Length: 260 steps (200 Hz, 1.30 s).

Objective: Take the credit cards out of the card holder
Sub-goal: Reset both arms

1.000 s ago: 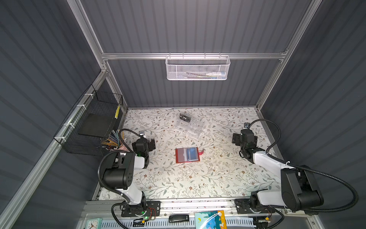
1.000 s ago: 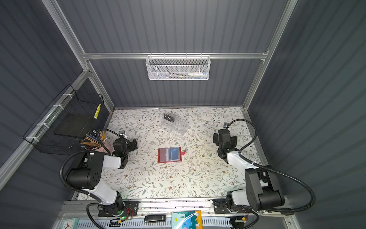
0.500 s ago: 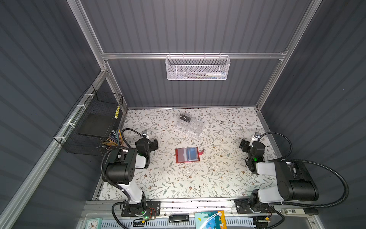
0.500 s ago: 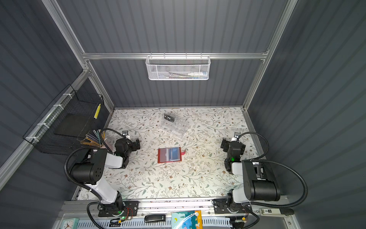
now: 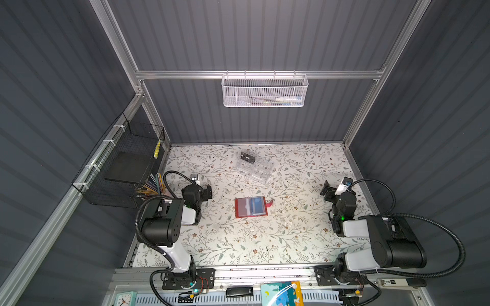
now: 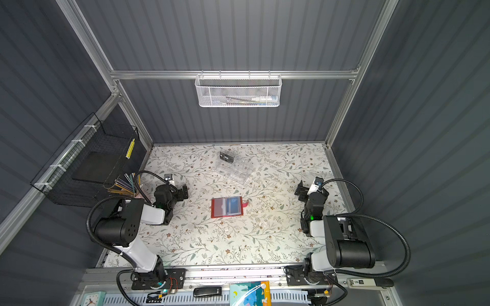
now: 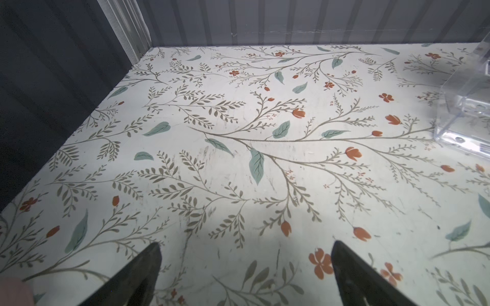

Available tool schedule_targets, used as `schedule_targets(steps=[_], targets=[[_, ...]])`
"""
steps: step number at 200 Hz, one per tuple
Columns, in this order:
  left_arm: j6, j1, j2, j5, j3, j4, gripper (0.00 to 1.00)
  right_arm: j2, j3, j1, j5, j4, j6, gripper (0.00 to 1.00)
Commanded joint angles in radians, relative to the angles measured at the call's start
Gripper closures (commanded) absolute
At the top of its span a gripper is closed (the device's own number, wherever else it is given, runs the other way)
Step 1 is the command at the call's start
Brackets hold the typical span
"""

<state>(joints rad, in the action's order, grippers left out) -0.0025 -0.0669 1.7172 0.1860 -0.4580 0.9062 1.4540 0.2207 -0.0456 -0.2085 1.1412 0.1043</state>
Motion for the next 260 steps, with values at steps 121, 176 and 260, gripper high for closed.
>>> schedule_targets(steps=[121, 176, 260], targets=[[0.019, -0.007, 0.003, 0.007, -0.015, 0.015, 0.0, -0.01, -0.004, -0.013, 0.066, 0.021, -0.008, 0.01], [0.019, -0.007, 0.002, 0.006, -0.015, 0.014, 0.0, 0.007, 0.069, -0.01, 0.071, -0.095, -0.013, 0.01], [0.019, -0.007, 0.002, 0.005, -0.015, 0.015, 0.0, 0.002, 0.068, -0.008, 0.034, -0.102, 0.002, 0.01]])
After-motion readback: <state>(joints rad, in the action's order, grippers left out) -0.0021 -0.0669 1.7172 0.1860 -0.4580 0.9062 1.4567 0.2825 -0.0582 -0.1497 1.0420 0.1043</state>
